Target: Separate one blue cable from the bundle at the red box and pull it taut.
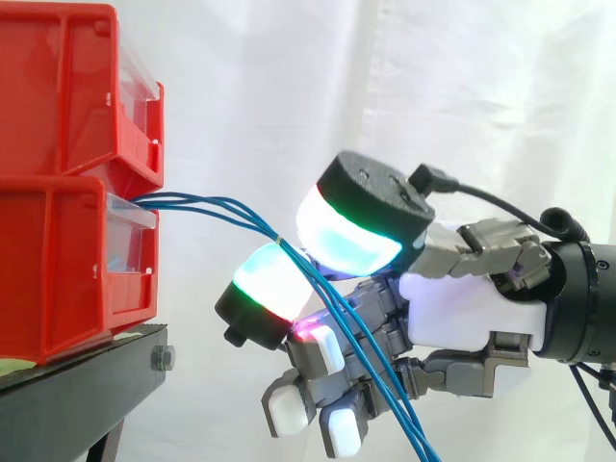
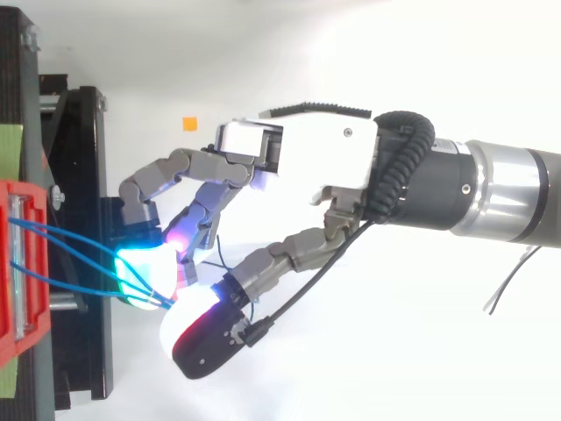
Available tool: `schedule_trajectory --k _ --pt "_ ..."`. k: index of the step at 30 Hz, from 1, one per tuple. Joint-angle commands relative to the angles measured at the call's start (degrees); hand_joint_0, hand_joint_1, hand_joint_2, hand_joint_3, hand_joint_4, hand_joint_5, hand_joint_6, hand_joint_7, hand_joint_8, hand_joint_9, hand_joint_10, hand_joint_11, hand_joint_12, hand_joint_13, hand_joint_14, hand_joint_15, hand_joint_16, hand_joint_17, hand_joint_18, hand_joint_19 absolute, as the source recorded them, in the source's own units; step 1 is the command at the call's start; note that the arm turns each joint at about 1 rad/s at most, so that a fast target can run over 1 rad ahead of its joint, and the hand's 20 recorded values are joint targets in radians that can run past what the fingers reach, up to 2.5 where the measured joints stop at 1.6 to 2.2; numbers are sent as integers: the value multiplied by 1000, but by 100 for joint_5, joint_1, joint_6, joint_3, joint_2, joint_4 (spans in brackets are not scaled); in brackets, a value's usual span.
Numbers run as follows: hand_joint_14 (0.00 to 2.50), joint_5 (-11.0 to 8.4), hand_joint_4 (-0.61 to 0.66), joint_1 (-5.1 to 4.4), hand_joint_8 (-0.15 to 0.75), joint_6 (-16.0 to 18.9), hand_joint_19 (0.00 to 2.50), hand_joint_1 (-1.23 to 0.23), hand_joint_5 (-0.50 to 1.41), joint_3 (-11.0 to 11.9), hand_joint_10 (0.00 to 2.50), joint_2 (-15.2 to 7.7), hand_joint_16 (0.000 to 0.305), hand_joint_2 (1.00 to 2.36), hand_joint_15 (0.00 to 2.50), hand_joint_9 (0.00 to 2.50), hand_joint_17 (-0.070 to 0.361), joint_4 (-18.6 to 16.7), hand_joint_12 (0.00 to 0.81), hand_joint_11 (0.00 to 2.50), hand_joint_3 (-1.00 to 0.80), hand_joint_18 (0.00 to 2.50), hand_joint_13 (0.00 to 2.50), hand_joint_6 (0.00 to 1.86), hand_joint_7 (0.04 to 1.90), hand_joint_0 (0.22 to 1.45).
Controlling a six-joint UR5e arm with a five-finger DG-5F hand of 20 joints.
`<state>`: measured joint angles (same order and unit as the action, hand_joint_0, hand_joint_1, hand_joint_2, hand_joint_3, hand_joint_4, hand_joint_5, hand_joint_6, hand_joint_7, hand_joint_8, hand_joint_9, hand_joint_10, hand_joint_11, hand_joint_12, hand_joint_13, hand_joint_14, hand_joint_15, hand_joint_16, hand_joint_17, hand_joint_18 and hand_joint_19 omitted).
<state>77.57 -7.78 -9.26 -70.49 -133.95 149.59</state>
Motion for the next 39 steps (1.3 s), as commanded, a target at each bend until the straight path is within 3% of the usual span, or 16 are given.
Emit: schedule_trajectory --k 1,6,9,14,26,33,39 --pt "20 -5 183 -4 377 21 579 -856 -188 0 26 0 55 1000 529 969 123 0 433 965 -500 938 875 786 1192 734" --pt "20 -5 159 5 385 38 596 -806 -191 0 25 0 54 1017 531 1007 122 18 431 947 -307 941 902 796 1216 698" --pt "18 -5 156 5 379 38 595 -698 -177 0 25 0 55 1024 541 1022 125 18 432 900 -156 962 924 751 1232 642" --pt "18 -22 152 -4 374 38 603 -595 -152 0 25 0 56 1023 539 1025 126 18 431 866 -121 964 928 666 1299 643" --pt "18 -57 171 -21 374 38 614 -511 -122 0 26 0 56 1024 538 1044 126 18 433 859 -136 966 932 581 1363 664" --pt "18 -57 184 -21 387 38 598 -516 -118 0 26 0 56 1026 540 1054 127 18 436 893 -129 970 934 592 1406 660" --pt "20 -49 197 -21 389 65 600 -568 -124 0 25 0 56 1029 538 1038 126 18 438 889 28 967 931 600 1369 670"
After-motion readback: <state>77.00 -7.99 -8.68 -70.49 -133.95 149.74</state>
